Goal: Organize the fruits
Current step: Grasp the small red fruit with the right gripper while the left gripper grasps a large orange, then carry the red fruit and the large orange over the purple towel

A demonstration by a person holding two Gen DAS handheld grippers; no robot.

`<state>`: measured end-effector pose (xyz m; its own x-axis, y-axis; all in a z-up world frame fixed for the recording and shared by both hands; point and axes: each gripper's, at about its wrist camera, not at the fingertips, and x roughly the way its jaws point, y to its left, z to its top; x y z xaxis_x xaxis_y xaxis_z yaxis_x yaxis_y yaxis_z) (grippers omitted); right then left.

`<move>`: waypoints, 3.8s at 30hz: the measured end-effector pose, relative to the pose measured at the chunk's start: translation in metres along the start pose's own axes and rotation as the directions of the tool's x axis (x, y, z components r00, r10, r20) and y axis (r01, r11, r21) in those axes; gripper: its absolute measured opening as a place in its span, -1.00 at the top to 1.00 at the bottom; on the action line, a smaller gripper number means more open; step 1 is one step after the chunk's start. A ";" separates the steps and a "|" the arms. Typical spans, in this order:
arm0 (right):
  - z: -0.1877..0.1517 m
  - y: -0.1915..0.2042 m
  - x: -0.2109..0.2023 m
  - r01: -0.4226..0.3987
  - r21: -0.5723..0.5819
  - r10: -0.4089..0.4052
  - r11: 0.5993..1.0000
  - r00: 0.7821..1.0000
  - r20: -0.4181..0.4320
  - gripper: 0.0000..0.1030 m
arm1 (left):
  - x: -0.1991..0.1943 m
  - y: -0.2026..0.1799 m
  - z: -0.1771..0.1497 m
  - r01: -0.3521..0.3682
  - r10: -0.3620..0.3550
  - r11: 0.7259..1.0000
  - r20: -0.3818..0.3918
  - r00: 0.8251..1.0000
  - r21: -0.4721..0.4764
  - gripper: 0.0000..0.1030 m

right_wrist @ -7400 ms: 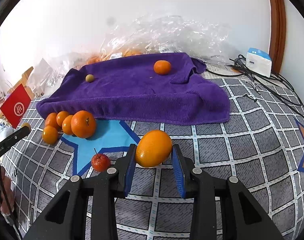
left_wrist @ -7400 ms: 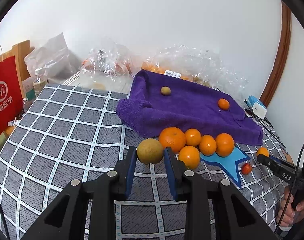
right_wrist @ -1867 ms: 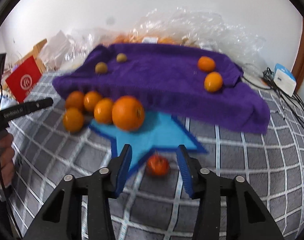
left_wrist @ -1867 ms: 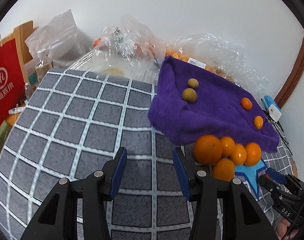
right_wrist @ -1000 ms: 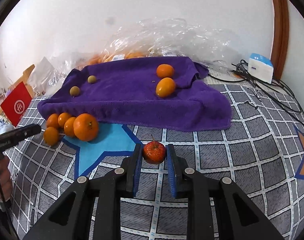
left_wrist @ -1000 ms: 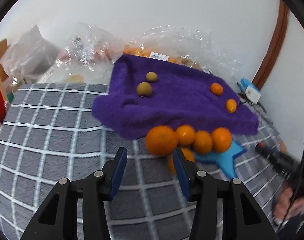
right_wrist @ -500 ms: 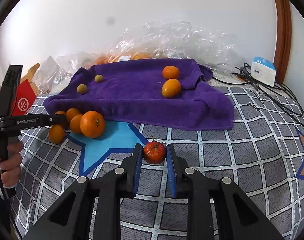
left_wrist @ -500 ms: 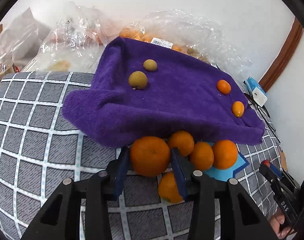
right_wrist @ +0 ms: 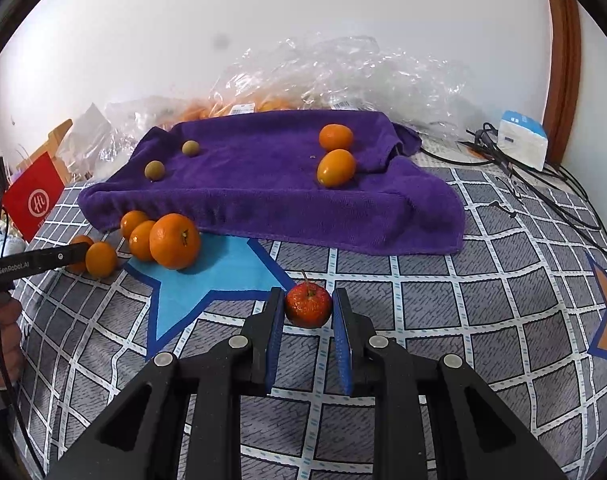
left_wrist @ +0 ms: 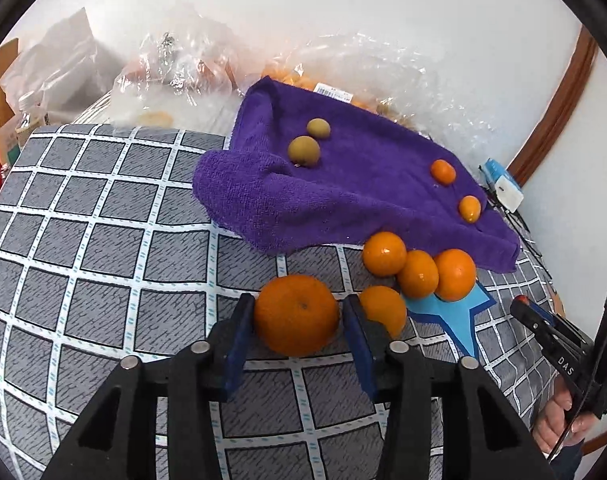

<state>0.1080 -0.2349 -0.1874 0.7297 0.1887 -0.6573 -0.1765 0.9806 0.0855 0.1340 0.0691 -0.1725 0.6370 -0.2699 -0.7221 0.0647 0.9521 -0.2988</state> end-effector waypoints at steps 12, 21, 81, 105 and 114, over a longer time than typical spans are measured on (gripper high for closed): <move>0.000 -0.002 0.003 -0.004 0.010 0.004 1.000 1.000 -0.011 0.54 | -0.001 -0.012 -0.006 -0.076 0.075 0.995 0.018 0.997 0.065 -0.02; 0.000 0.000 0.003 -0.005 0.002 0.005 1.000 1.000 -0.015 0.54 | -0.002 -0.012 -0.006 -0.096 0.094 0.994 0.030 0.995 0.057 0.20; 0.124 -0.012 -0.006 0.056 0.101 -0.071 0.993 0.986 0.151 0.54 | -0.031 -0.033 0.115 0.019 -0.015 1.000 0.214 0.977 -0.021 0.23; 0.101 0.013 0.105 0.030 0.032 -0.028 0.999 0.998 -0.054 0.54 | 0.049 -0.020 0.102 -0.076 0.077 0.997 0.056 0.995 -0.010 0.23; 0.097 0.016 0.108 0.076 0.001 -0.076 0.997 0.995 -0.060 0.54 | 0.054 -0.025 0.101 -0.082 0.081 0.996 0.055 0.995 0.018 0.23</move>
<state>0.2481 -0.1938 -0.1850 0.6997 0.1101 -0.7059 -0.1194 0.9922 0.0364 0.2447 0.0456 -0.1407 0.6812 -0.1838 -0.7086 0.0261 0.9735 -0.2274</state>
